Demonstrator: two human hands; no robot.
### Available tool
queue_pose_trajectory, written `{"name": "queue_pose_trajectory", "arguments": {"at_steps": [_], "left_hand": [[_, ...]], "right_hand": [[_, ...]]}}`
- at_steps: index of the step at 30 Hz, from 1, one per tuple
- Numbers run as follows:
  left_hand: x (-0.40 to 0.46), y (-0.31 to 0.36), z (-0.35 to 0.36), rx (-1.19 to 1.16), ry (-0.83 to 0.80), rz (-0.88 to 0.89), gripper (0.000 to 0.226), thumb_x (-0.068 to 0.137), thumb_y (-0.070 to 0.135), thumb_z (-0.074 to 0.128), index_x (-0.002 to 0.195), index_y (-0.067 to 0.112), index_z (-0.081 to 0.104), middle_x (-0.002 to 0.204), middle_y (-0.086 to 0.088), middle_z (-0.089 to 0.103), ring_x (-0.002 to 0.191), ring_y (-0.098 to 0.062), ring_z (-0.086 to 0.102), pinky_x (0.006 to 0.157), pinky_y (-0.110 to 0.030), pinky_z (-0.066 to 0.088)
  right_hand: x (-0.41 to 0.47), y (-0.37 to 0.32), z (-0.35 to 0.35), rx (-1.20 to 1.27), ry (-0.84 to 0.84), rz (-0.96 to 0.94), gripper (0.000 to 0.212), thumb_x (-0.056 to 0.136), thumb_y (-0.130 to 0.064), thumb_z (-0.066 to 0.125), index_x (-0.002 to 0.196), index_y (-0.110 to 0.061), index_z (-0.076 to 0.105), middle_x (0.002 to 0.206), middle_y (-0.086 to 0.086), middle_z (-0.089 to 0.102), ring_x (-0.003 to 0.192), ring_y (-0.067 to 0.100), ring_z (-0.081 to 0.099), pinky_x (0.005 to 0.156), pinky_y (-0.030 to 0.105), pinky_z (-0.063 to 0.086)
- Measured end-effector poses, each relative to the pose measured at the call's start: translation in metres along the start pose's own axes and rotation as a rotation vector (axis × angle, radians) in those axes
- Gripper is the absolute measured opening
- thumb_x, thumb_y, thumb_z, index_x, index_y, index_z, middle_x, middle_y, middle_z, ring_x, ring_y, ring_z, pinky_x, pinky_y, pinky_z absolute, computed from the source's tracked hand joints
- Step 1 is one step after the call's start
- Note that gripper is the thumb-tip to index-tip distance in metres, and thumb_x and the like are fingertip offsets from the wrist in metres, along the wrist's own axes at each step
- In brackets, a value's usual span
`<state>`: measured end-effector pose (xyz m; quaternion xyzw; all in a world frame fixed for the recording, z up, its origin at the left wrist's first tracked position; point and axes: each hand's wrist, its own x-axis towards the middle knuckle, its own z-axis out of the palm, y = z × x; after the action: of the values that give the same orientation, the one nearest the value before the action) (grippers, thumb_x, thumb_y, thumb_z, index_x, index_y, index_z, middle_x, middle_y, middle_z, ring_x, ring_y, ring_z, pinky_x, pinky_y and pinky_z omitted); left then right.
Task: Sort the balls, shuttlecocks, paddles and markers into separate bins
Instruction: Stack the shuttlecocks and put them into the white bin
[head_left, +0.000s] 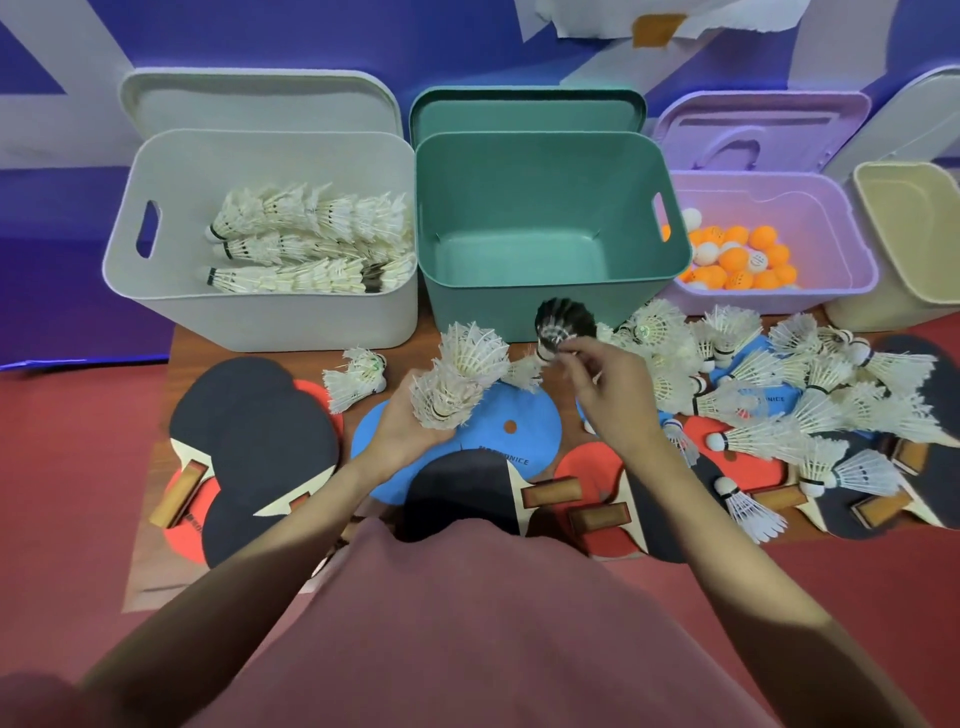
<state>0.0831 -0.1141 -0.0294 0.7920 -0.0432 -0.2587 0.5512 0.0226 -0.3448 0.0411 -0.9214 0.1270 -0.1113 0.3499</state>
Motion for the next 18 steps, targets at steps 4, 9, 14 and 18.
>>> {"name": "queue_pose_trajectory", "arguments": {"at_steps": [4,9,14,18], "left_hand": [[0.002,0.008,0.000,0.078,-0.025,0.009,0.048,0.071,-0.001,0.076,0.107,0.010,0.046,0.090,-0.006,0.057,0.071,-0.011,0.048,0.045,-0.014,0.041],[0.005,0.019,0.003,0.096,-0.059,0.039,0.052,0.073,0.001,0.076,0.116,0.009,0.046,0.101,-0.002,0.059,0.068,-0.002,0.048,0.040,-0.009,0.038],[0.004,0.023,0.005,0.049,-0.072,0.088,0.052,0.072,-0.001,0.078,0.115,0.006,0.051,0.101,-0.003,0.062,0.069,0.000,0.056,0.045,-0.007,0.042],[0.002,0.016,0.004,-0.004,-0.093,0.126,0.056,0.062,0.003,0.084,0.107,0.020,0.055,0.102,-0.002,0.064,0.089,-0.001,0.060,0.077,-0.016,0.050]], "right_hand": [[-0.003,-0.038,-0.027,0.459,0.092,-0.046,0.016,0.089,-0.013,0.058,0.101,-0.018,0.068,0.063,-0.016,0.061,0.058,0.005,0.056,0.056,0.021,0.046],[-0.003,-0.046,-0.012,0.378,-0.172,-0.101,0.015,0.091,-0.017,0.058,0.099,-0.019,0.070,0.066,-0.019,0.065,0.056,0.006,0.056,0.059,0.029,0.049],[-0.006,-0.045,0.002,0.352,-0.289,-0.066,0.018,0.094,-0.008,0.055,0.101,-0.005,0.072,0.075,-0.031,0.060,0.066,-0.009,0.059,0.064,0.008,0.041],[-0.007,-0.046,0.000,0.378,-0.293,-0.079,0.020,0.094,-0.011,0.056,0.110,-0.010,0.068,0.058,-0.017,0.061,0.053,0.003,0.054,0.059,0.020,0.043]]}}
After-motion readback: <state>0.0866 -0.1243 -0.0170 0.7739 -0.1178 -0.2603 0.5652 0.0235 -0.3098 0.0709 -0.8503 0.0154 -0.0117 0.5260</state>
